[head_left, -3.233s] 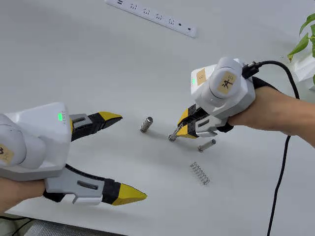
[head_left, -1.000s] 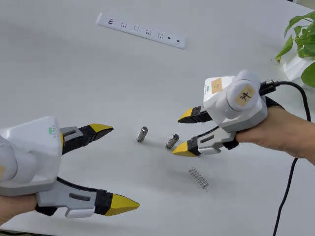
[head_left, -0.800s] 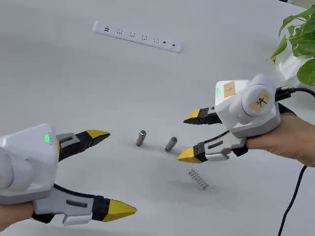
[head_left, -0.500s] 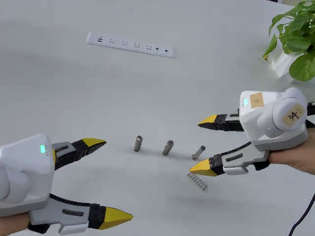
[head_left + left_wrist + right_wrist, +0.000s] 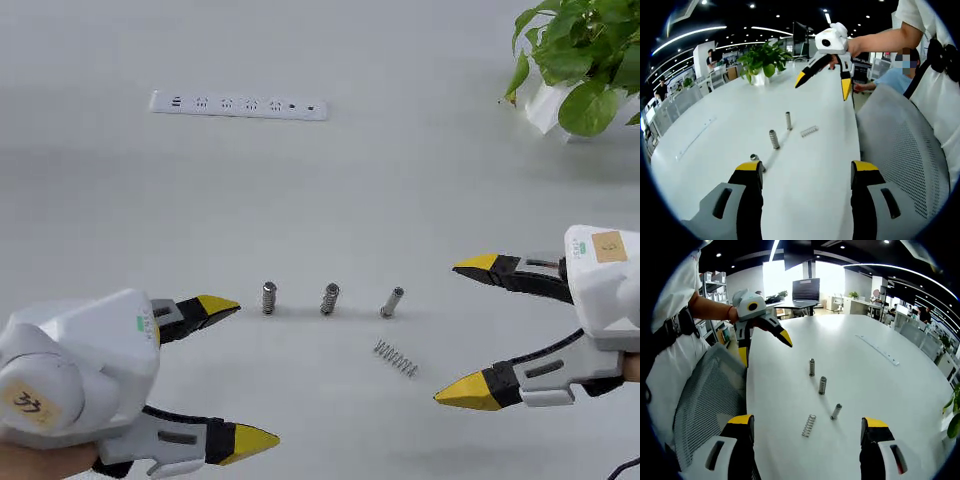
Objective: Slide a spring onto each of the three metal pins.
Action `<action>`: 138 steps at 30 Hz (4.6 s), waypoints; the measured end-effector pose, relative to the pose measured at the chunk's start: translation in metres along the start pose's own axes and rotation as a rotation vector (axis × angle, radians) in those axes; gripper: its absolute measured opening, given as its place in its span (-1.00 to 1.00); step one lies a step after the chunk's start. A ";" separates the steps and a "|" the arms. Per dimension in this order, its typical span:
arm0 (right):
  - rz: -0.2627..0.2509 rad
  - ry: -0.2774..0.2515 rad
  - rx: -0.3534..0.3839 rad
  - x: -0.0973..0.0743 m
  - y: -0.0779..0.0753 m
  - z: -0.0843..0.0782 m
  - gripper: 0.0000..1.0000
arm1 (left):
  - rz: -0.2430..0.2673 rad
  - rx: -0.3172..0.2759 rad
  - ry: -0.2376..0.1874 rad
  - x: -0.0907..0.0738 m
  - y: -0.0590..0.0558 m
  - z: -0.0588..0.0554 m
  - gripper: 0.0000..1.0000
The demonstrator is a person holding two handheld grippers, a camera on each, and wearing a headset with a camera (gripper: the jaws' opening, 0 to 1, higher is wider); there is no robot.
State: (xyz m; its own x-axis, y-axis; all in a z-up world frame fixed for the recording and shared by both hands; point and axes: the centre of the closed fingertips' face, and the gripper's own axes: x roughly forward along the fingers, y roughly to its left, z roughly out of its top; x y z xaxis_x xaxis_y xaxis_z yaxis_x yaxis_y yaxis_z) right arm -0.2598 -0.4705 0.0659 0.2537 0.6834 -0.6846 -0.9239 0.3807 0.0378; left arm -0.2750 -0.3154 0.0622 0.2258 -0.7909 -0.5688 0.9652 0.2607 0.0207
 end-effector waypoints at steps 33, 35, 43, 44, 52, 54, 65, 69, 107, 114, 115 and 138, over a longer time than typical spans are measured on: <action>-0.121 -0.109 0.173 -0.038 0.006 -0.078 0.86 | -0.139 0.407 0.313 0.141 -0.010 0.011 -0.47; -0.123 -0.110 0.176 -0.038 0.007 -0.081 0.86 | -0.146 0.415 0.327 0.145 -0.010 0.009 -0.49; -0.140 -0.125 0.209 -0.043 0.009 -0.092 0.83 | -0.163 0.460 0.395 0.162 -0.009 0.003 -0.54; -0.141 -0.126 0.212 -0.044 0.009 -0.093 0.82 | -0.163 0.464 0.399 0.163 -0.009 0.003 -0.54; -0.153 -0.133 0.230 -0.048 0.011 -0.096 0.80 | -0.153 0.423 0.437 0.168 -0.007 -0.002 -0.64; -0.150 -0.129 0.229 -0.048 0.012 -0.097 0.79 | -0.151 0.405 0.445 0.168 -0.008 -0.004 -0.68; -0.152 -0.131 0.224 -0.046 0.010 -0.094 0.75 | -0.120 0.293 0.446 0.164 -0.012 -0.008 -0.85; -0.158 -0.135 0.222 -0.047 0.009 -0.093 0.74 | -0.113 0.242 0.435 0.162 -0.012 -0.009 -0.85; -0.122 -0.152 0.227 -0.030 0.020 -0.071 0.63 | -0.149 0.093 0.329 0.146 -0.031 0.001 -0.87; -0.089 -0.202 0.235 -0.026 0.020 -0.043 0.45 | -0.141 0.045 0.229 0.128 -0.034 0.018 -0.87; -0.083 -0.208 0.237 -0.025 0.020 -0.037 0.42 | -0.139 0.031 0.202 0.125 -0.034 0.023 -0.87; 0.040 -0.411 0.288 -0.032 0.031 0.078 -0.31 | -0.043 -0.095 -0.169 0.047 -0.029 0.089 -0.87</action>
State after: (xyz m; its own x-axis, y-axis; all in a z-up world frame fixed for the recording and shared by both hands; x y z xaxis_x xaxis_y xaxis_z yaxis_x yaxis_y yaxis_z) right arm -0.2742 -0.4318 0.1453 0.3653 0.8675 -0.3377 -0.8331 0.4665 0.2972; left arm -0.2806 -0.4090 0.1083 0.2109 -0.8820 -0.4215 0.9595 0.2692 -0.0831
